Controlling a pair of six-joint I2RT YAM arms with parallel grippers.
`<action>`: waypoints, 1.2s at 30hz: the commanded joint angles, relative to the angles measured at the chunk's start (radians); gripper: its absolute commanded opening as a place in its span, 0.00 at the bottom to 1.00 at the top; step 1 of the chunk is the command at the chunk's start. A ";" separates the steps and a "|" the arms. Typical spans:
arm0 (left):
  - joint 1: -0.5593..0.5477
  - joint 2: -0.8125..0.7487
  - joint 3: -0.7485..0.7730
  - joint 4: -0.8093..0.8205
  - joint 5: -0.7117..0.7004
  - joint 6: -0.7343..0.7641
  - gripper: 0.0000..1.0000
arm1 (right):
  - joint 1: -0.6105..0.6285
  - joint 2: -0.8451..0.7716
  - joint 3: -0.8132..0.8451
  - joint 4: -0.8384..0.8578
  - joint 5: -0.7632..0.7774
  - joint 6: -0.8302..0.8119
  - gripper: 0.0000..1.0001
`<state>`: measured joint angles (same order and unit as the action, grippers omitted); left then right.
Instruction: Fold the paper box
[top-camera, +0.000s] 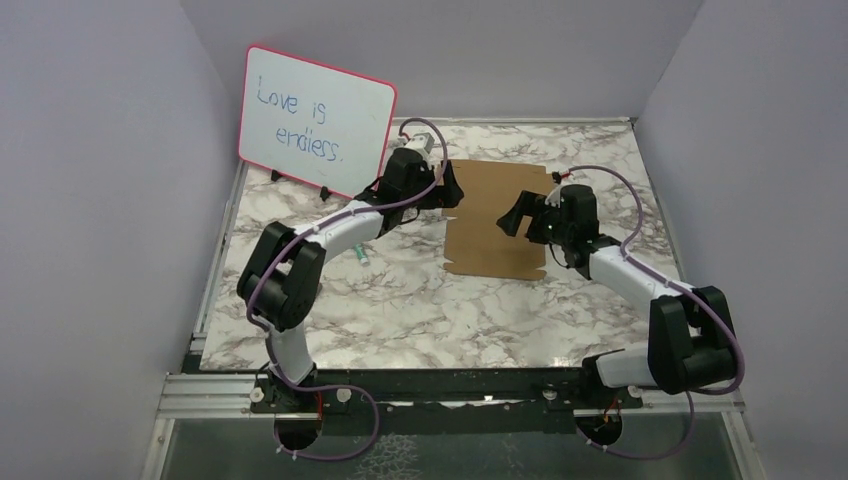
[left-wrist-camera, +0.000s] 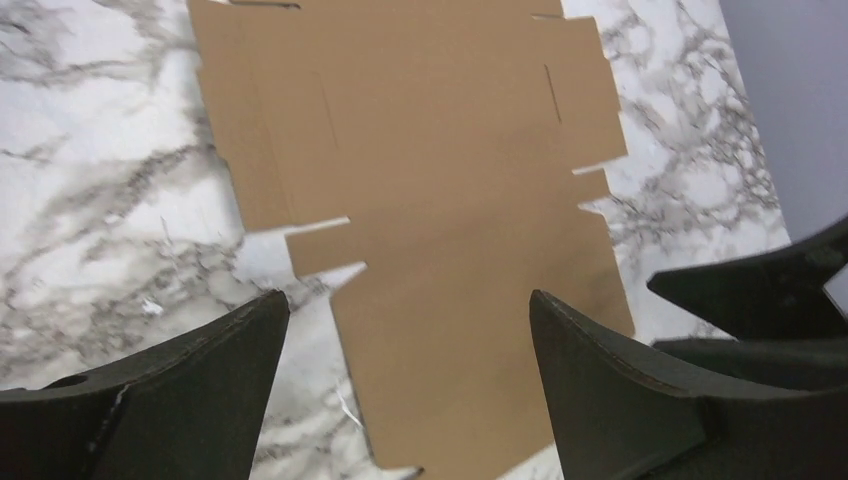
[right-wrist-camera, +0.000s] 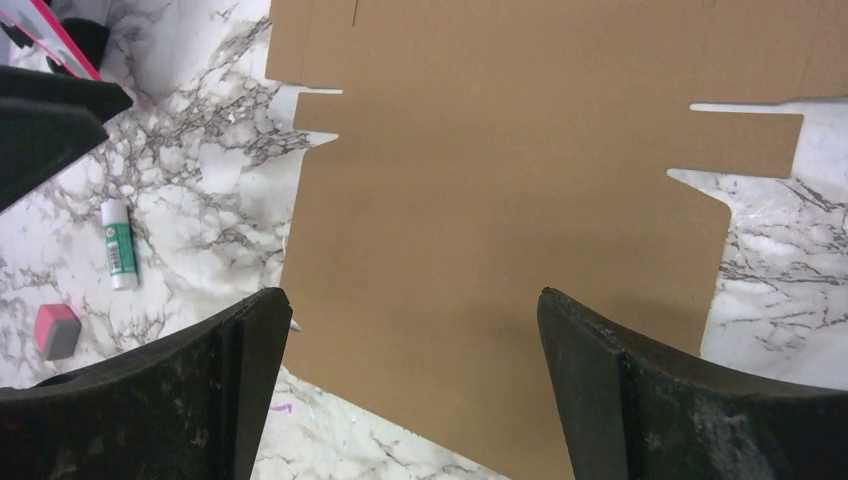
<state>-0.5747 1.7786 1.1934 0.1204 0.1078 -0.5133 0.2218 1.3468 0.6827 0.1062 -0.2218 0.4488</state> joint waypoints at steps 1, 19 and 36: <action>0.054 0.101 0.098 -0.029 -0.022 0.022 0.86 | -0.007 0.041 0.032 0.071 0.004 0.011 1.00; 0.085 0.346 0.283 -0.094 -0.061 0.003 0.47 | -0.007 -0.044 -0.063 0.112 -0.092 0.025 1.00; 0.108 0.423 0.301 -0.025 0.033 -0.107 0.25 | -0.007 -0.084 -0.099 0.101 -0.142 0.034 1.00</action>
<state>-0.4755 2.1792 1.4784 0.0410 0.0834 -0.5701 0.2207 1.2842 0.5949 0.1852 -0.3286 0.4755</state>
